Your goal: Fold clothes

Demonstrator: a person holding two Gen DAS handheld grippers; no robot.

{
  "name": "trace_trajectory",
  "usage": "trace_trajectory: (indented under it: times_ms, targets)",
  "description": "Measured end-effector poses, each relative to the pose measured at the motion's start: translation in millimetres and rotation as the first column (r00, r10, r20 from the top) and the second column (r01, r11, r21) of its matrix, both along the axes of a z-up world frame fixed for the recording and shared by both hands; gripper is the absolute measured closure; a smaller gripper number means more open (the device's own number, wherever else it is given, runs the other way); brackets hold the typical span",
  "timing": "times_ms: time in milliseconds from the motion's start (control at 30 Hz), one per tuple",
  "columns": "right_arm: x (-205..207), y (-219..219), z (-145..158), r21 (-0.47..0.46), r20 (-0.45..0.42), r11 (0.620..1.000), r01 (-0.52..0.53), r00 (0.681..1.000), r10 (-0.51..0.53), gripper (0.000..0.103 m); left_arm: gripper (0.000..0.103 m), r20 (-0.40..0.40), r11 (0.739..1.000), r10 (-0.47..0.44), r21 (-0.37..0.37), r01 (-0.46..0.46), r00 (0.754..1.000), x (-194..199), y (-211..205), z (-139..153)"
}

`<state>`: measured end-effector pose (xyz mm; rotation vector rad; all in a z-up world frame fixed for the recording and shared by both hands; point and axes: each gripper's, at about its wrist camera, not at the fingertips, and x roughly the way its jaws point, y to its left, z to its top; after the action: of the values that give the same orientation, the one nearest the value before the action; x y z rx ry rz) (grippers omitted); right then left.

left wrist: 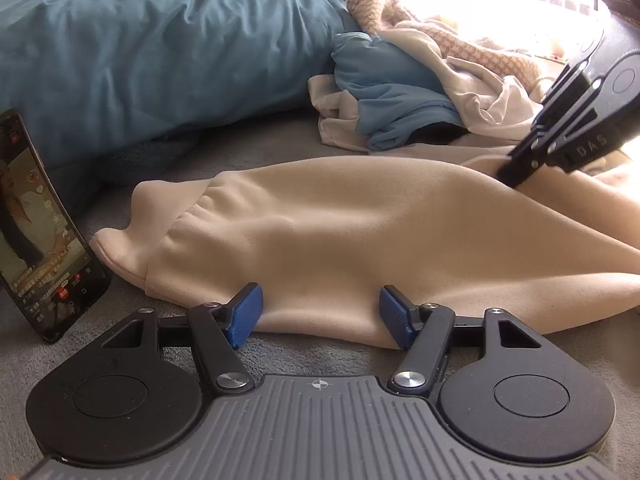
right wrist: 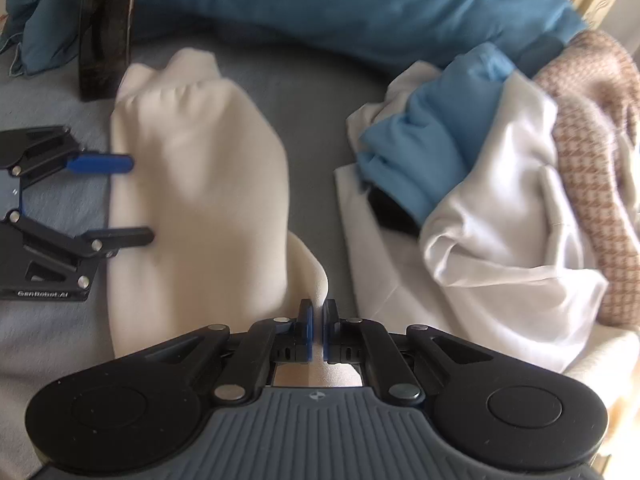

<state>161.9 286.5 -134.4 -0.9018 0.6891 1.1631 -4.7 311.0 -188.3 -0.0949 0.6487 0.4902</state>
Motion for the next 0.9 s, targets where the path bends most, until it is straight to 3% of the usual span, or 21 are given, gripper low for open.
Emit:
trace_trajectory:
  times_ms: [133,300,433,467,567,667,767,900]
  targets:
    - [6.5,-15.6,4.5,0.127,0.033,0.985,0.120,0.992,-0.125,0.099,0.038,-0.001,1.000,0.001,0.006,-0.001,1.000,-0.4,-0.9,-0.5]
    - [11.1,-8.1,-24.7,0.134,0.055,0.970,0.202,0.976,-0.211,0.098,0.038,-0.006,1.000,-0.002,0.015,0.002,1.000,-1.4,-1.5,0.0]
    - [30.1,-29.0,-4.9,0.245,-0.042,0.914,0.324,0.945,-0.324,0.091,0.038,-0.007,1.000,-0.003,0.025,0.003,1.000,-1.9,-2.7,-0.2]
    - [35.3,-35.8,2.3,0.275,-0.072,0.893,0.356,0.934,-0.350,0.084,0.038,-0.008,1.000,-0.004,0.027,0.004,1.000,-2.2,-2.9,-0.2]
    - [51.1,-56.3,23.9,0.359,-0.168,0.816,0.453,0.892,-0.421,0.075,0.038,-0.012,0.999,-0.013,0.033,0.013,1.000,-2.2,-2.6,0.3]
    - [67.3,-79.8,46.3,0.418,-0.262,0.727,0.545,0.838,-0.478,0.075,0.038,-0.014,0.999,-0.019,0.031,0.020,1.000,-2.7,-1.6,1.0]
    - [87.6,-127.4,69.1,0.370,-0.295,0.677,0.636,0.772,-0.564,0.074,0.038,-0.011,0.999,-0.019,0.034,0.019,1.000,-2.9,-2.0,0.4]
    - [103.9,-183.7,70.8,0.213,-0.362,0.663,0.717,0.689,-0.628,0.074,0.038,-0.009,0.999,-0.014,0.037,0.014,1.000,-2.5,-3.0,-0.1]
